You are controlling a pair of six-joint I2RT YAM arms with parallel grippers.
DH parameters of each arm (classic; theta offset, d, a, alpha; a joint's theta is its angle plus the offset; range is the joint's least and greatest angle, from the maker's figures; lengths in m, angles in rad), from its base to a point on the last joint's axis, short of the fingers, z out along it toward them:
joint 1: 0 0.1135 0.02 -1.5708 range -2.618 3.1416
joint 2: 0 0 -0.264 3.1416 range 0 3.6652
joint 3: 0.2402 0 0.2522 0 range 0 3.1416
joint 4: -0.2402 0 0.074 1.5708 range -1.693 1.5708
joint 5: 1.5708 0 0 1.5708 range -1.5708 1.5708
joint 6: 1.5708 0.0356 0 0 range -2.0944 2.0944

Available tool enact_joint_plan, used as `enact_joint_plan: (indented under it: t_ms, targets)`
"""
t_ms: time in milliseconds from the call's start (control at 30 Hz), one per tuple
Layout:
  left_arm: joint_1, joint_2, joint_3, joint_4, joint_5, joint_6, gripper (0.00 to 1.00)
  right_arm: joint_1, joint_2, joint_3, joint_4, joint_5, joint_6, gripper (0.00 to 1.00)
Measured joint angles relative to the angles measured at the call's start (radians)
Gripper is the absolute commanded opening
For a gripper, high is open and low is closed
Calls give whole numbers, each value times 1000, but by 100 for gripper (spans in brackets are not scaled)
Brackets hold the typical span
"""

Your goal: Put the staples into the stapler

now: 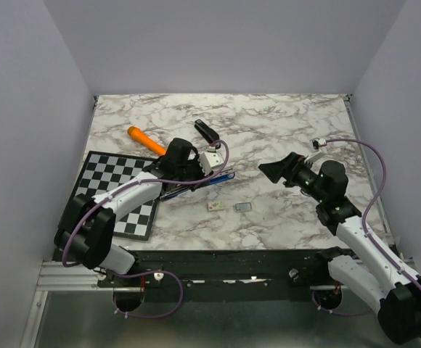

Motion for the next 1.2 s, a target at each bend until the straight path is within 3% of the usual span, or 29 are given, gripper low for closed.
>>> enact_joint_plan:
  t_ms: [333,667,800,933,1200]
  targets:
    - [-5,188,66,-47,63,108,0,0,-42,6,-174,-1,-191,100]
    - [-92,317,201,-94,106,200,0,0,-62,11,-310,-5,-314,100]
    - [-124,378,266,-103,127,225,16,0,-61,24,-351,-7,-348,100]
    - [-139,403,291,-117,136,240,40,0,-50,38,-384,-17,-382,100]
    - [-141,410,277,-147,133,251,66,0,3,51,-425,-44,-442,100]
